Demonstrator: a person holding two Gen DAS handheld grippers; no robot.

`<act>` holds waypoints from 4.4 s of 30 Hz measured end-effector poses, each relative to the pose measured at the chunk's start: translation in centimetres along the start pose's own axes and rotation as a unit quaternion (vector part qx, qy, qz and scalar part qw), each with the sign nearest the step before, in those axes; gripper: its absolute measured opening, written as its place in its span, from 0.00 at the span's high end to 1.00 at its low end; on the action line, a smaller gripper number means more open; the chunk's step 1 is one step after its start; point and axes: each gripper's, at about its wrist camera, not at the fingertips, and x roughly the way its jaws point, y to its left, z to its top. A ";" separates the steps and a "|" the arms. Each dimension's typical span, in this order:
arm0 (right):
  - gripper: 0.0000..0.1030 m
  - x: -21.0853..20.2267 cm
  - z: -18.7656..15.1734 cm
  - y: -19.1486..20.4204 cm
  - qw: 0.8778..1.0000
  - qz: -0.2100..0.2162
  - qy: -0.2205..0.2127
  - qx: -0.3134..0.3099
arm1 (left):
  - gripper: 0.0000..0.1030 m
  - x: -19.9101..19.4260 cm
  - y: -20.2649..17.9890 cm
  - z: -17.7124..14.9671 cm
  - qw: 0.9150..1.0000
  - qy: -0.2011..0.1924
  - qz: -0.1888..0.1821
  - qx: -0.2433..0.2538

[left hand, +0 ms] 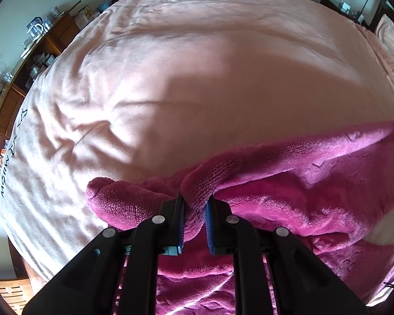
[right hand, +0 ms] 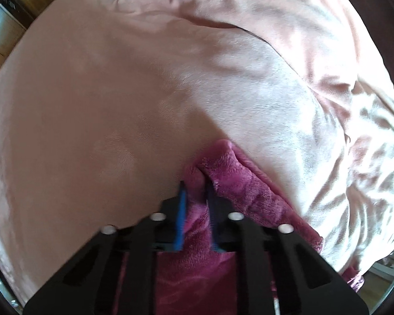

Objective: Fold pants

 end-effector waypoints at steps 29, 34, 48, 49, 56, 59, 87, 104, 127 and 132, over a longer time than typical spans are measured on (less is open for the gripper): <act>0.94 -17.5 -18.0 -25.0 0.985 0.082 -0.088 0.127 | 0.88 -11.2 4.4 -6.0 0.988 -0.100 -0.064 0.097; 0.94 -16.4 -23.2 -30.3 0.980 0.077 -0.075 0.170 | 0.88 -12.0 5.0 -8.9 0.985 -0.096 -0.072 0.124; 0.95 -12.6 -30.9 -38.8 0.976 0.068 -0.062 0.196 | 0.88 -10.7 5.4 -17.9 0.982 -0.056 -0.048 0.173; 0.92 -11.8 -31.4 -38.9 0.976 0.074 -0.050 0.201 | 0.88 -10.8 5.3 -18.4 0.983 -0.056 -0.043 0.170; 0.75 -6.6 -33.5 -40.2 0.957 0.148 0.001 0.248 | 0.88 -11.1 4.2 -20.0 0.986 -0.038 -0.004 0.165; 0.60 -4.7 -33.7 -40.9 0.953 0.150 0.009 0.262 | 0.88 -11.5 3.4 -20.5 0.985 -0.037 0.016 0.166; 0.93 -8.7 -28.6 -38.4 0.977 0.185 -0.045 0.100 | 0.88 -14.1 1.0 -21.4 0.984 -0.046 0.076 0.153; 0.93 -4.1 -30.6 -42.3 0.995 0.050 -0.026 0.077 | 0.81 -6.5 1.2 -28.8 0.985 0.038 0.099 0.140; 0.56 -10.1 -33.4 -39.3 0.994 -0.036 -0.092 0.038 | 0.50 -5.3 14.1 -28.2 0.975 0.048 -0.080 -0.202; 0.56 -10.2 -36.0 -34.6 0.996 -0.039 -0.078 0.013 | 0.50 -2.9 16.0 -26.4 0.961 0.050 -0.125 -0.241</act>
